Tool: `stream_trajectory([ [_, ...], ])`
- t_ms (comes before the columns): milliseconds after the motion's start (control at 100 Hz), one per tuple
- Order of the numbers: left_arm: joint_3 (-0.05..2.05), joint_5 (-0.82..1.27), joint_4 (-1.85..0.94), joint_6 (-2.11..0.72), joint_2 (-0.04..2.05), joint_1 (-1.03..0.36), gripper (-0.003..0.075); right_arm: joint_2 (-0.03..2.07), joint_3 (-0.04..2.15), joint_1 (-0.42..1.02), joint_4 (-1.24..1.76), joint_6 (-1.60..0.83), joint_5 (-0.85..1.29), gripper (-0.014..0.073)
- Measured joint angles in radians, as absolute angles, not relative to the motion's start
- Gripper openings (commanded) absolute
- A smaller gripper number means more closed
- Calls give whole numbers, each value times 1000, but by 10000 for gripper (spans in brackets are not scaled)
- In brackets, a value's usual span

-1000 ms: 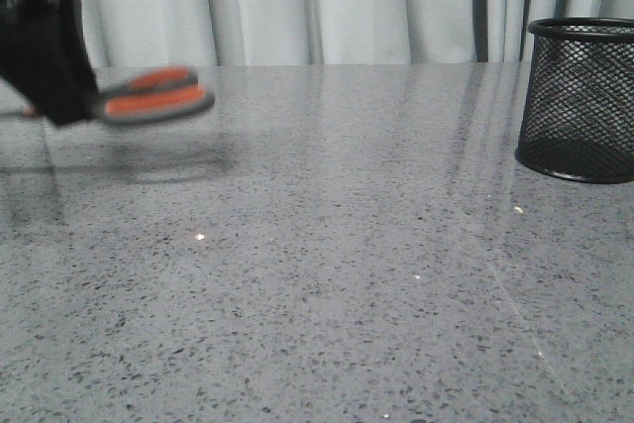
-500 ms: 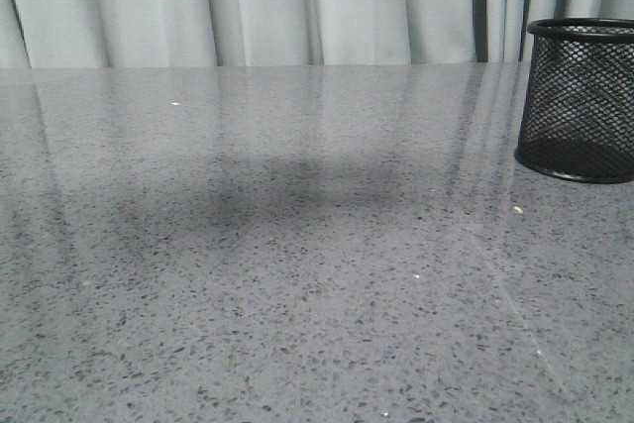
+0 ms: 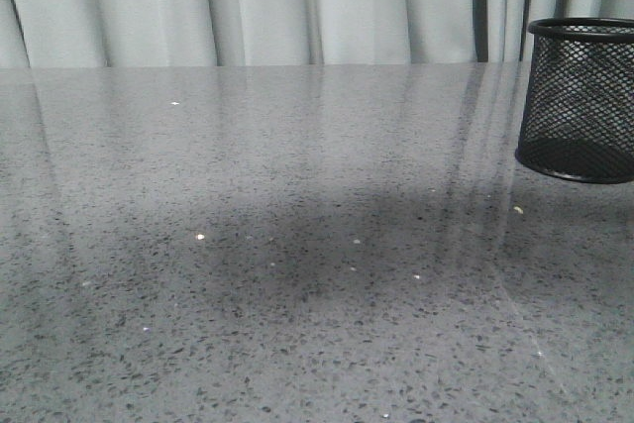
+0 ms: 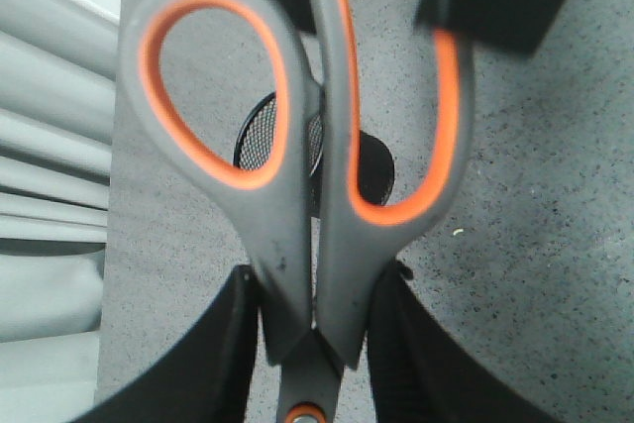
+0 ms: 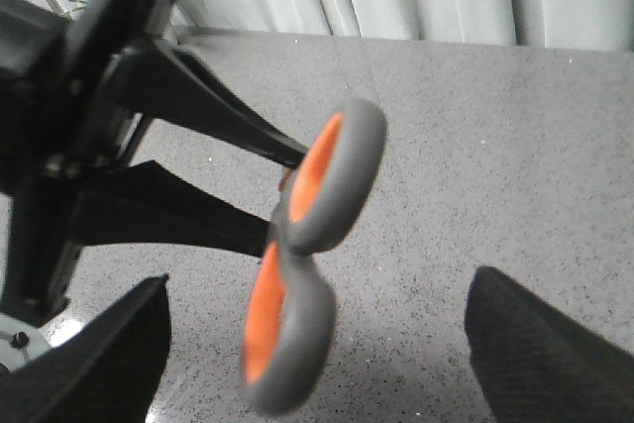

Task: Put scissors into bucket

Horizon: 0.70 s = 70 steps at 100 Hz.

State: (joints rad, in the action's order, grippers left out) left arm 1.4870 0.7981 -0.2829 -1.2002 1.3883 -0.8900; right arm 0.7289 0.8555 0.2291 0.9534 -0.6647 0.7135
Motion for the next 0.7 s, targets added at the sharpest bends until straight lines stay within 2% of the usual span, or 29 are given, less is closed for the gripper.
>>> stream_trajectory([
  [140,1487,794,-280,-1200,1388,-892,31,792,856,229,980,-672,690,546],
  [240,1487,794,-280,-1200,1388,-892,31,835,856,229,1026,-675,659,475],
  [380,1487,794,-262,-1200,1388,-892,31,907,867,231,1116,-700,695,230],
  [490,1487,794,-241,-1202,1390,-892,40,963,896,231,1162,-706,761,-57],
  [580,1485,797,-227,-1198,1390,-892,136,987,920,233,1180,-715,794,-62],
  [700,1485,799,-224,-1133,1355,-890,403,991,953,233,1162,-737,807,-62],
])
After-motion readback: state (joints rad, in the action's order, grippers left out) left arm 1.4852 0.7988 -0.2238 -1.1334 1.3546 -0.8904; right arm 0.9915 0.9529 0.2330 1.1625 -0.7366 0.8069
